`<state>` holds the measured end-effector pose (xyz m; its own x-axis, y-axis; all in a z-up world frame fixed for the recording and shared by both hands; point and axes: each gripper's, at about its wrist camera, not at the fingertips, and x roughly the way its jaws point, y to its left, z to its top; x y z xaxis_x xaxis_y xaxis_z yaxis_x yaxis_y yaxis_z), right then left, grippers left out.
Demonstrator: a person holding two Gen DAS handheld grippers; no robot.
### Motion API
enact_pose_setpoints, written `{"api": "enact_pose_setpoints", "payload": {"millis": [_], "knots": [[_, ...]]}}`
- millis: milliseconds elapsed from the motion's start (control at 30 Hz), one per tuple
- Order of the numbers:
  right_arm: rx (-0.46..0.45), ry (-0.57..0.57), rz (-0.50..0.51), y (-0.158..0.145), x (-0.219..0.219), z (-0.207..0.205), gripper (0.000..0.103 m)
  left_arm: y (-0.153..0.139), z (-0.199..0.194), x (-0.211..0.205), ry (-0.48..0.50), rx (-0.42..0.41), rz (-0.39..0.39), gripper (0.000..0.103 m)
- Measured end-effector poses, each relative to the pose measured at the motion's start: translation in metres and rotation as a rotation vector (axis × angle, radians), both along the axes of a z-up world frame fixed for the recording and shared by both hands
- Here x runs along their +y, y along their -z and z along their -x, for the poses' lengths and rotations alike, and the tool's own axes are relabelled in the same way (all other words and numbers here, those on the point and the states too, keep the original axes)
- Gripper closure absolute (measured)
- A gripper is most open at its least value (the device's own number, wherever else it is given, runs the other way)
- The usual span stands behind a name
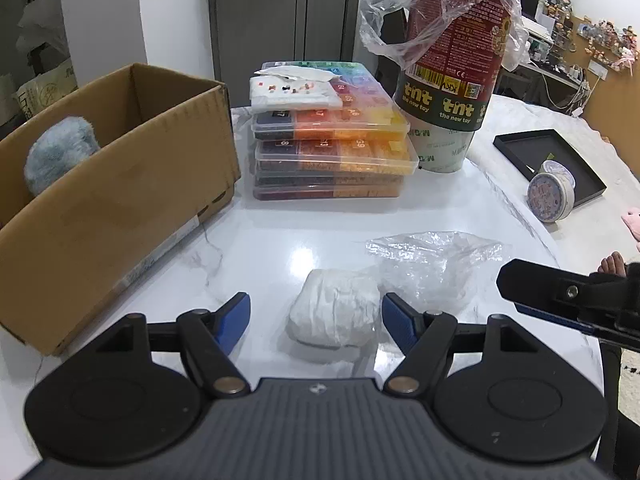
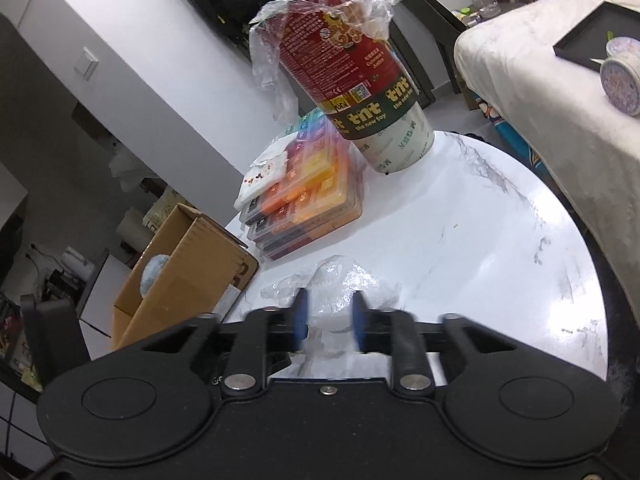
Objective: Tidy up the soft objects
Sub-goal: 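Close the left gripper on the white plastic bag while the right gripper pinches its loose end, then lift the white plastic bag with the left gripper and carry it toward the box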
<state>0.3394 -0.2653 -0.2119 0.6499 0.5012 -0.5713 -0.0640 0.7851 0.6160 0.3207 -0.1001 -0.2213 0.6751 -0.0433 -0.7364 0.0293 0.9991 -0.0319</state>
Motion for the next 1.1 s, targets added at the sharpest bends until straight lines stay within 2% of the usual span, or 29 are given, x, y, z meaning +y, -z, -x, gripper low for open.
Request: {"api": "enact_pose_setpoints", "payload": {"millis": [100, 133, 167, 200, 233, 433, 600, 833, 1033, 1100], "knots": [[0.003, -0.001, 0.0, 0.001, 0.0, -0.001, 0.071, 0.001, -0.002, -0.002, 0.006, -0.006, -0.005, 0.033], [0.001, -0.001, 0.001, 0.001, 0.0, -0.001, 0.07, 0.001, -0.003, -0.002, 0.005, -0.006, 0.0, 0.043], [-0.004, -0.001, 0.004, 0.001, 0.0, -0.001, 0.062, 0.002, -0.004, -0.001, 0.005, 0.003, 0.011, 0.056], [-0.011, 0.001, 0.01, 0.0, 0.001, -0.001, 0.052, 0.003, -0.006, -0.001, 0.003, 0.021, 0.031, 0.056], [-0.022, 0.003, 0.018, 0.0, 0.003, -0.001, 0.047, 0.003, -0.005, 0.001, -0.008, 0.021, 0.046, 0.056], [-0.032, -0.037, 0.086, 0.005, 0.016, -0.008, 0.039, -0.002, 0.003, 0.012, -0.024, 0.03, 0.058, 0.057], [-0.053, -0.057, 0.156, 0.01, 0.027, -0.014, 0.019, -0.008, 0.01, 0.028, -0.047, 0.038, 0.064, 0.057], [-0.094, -0.154, 0.284, 0.016, 0.049, -0.021, 0.019, -0.015, 0.015, 0.044, -0.083, 0.041, 0.055, 0.057], [-0.141, -0.164, 0.407, 0.022, 0.063, -0.021, 0.02, -0.016, 0.019, 0.056, -0.12, 0.053, 0.056, 0.057], [-0.147, -0.157, 0.404, 0.022, 0.061, -0.018, 0.035, -0.017, 0.022, 0.059, -0.125, 0.054, 0.055, 0.057]]}}
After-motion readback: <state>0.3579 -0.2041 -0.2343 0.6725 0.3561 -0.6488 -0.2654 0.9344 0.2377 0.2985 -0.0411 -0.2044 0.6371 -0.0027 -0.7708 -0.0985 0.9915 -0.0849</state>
